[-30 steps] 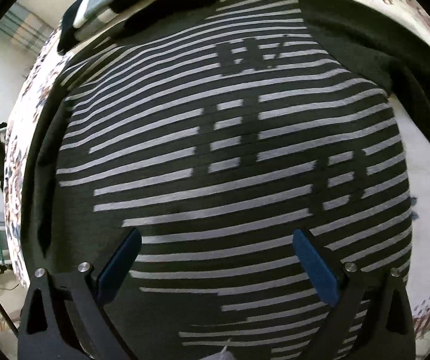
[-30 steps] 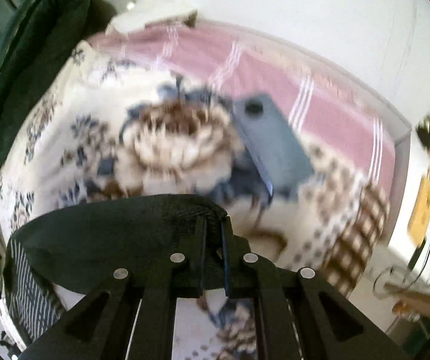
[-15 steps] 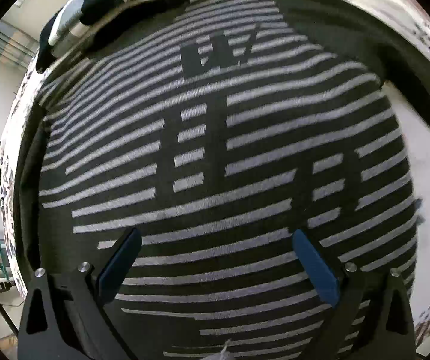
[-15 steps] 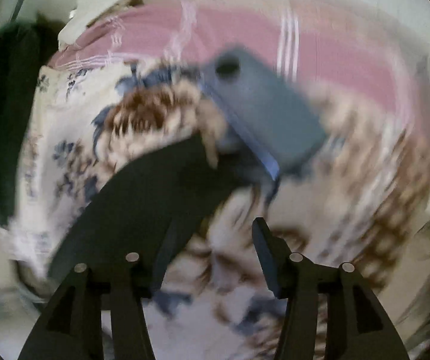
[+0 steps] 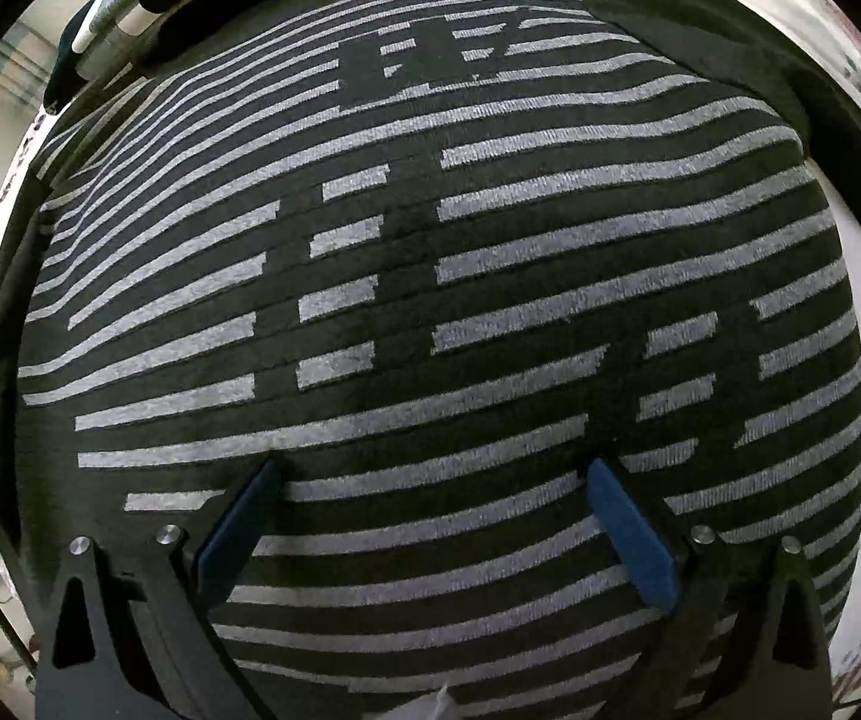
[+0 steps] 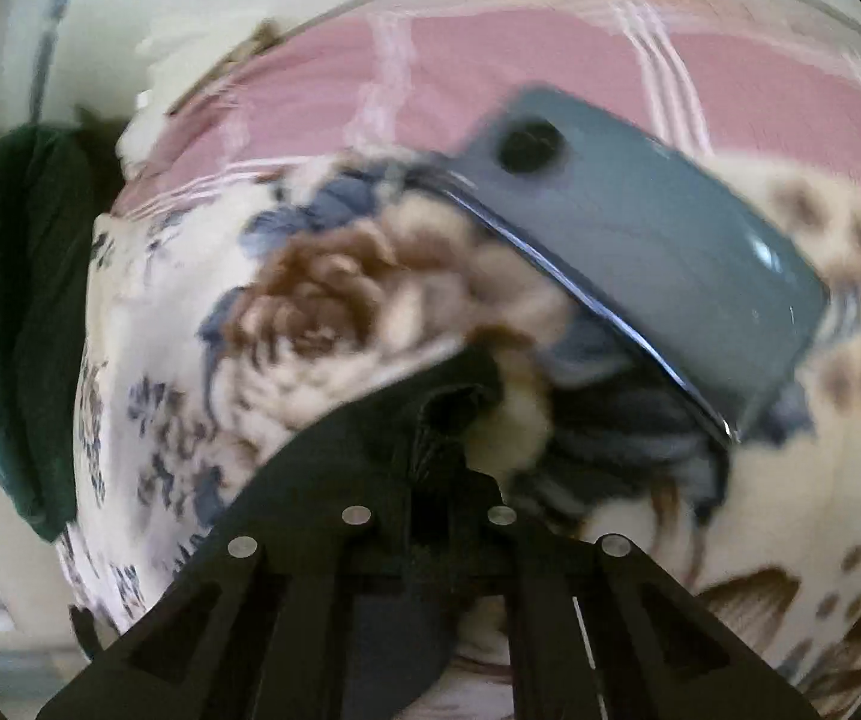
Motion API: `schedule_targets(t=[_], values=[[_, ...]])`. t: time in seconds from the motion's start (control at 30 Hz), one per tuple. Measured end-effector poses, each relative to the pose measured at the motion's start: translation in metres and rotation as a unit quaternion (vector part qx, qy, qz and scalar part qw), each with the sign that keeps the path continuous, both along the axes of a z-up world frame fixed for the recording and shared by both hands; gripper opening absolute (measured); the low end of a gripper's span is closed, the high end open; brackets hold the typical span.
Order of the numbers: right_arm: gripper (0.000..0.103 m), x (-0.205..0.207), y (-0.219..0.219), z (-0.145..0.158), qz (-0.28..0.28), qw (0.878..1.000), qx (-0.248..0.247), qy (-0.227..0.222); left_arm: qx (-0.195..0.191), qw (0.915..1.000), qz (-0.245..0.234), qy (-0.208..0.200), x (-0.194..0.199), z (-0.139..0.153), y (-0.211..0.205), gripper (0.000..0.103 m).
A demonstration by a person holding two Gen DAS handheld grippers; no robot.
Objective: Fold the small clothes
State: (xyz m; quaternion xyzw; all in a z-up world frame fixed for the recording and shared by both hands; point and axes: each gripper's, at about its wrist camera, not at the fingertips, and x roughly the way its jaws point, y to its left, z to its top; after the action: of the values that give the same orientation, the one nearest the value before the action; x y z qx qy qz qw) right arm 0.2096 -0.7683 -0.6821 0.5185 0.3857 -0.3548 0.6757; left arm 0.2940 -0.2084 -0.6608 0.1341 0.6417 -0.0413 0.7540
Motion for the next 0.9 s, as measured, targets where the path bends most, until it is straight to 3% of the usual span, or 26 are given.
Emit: schedule_targets(t=[0.13, 0.33, 0.53, 0.67, 0.73, 0.9], values=[[0.008, 0.010, -0.024, 0.043, 0.002, 0.999, -0.039, -0.037, -0.020, 0.9997, 0.013, -0.010, -0.003, -0.005, 0.008, 0.103], [0.008, 0.052, -0.035, 0.046, 0.056, 0.997, -0.049, -0.005, -0.025, 0.9993, 0.022, -0.016, -0.014, -0.007, 0.013, 0.103], [0.008, 0.077, -0.001, 0.084, 0.073, 0.994, -0.024, -0.073, -0.069, 0.9956, 0.064, 0.004, -0.008, 0.003, 0.037, 0.103], [0.008, 0.114, 0.074, 0.116, 0.142, 0.985, -0.005, -0.103, -0.066, 0.9895, 0.127, -0.021, -0.011, 0.021, 0.085, 0.103], [0.008, 0.141, 0.133, 0.127, 0.193, 0.975, 0.001, -0.106, -0.056, 0.9854, 0.157, -0.036, -0.013, 0.029, 0.116, 0.103], [0.008, 0.221, 0.310, 0.124, 0.336, 0.937, -0.017, -0.088, -0.021, 0.9655, 0.247, -0.078, -0.030, 0.062, 0.234, 0.103]])
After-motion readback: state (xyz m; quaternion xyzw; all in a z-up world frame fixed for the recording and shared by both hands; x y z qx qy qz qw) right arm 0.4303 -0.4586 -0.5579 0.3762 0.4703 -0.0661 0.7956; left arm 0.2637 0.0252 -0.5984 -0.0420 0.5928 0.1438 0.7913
